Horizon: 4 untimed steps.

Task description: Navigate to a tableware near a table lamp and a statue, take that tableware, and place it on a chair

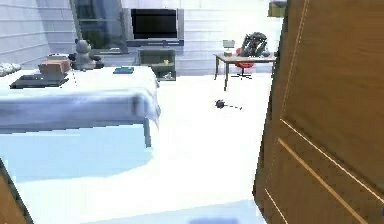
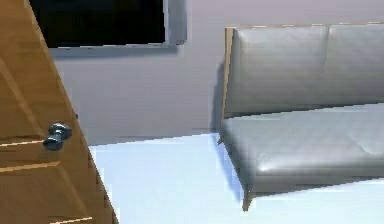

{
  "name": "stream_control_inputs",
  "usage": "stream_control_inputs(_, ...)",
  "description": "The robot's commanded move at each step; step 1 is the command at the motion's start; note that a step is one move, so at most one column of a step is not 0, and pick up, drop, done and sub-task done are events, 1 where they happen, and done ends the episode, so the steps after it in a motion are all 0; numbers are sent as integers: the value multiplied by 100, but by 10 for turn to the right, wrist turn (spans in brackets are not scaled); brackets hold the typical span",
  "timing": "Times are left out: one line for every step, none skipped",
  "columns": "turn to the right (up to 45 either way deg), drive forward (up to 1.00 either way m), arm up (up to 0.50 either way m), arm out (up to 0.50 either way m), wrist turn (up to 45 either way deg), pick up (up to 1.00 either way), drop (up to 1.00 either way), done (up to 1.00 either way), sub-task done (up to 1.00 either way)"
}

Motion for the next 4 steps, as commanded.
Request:
stream_control_inputs(-30,0,0,0,0,0,0,0,0)
stream_control_inputs(0,100,0,0,0,0,0,0,0)
stream_control_inputs(0,40,0,0,0,0,0,0,0)
stream_control_inputs(360,0,0,0,0,0,0,0,0)
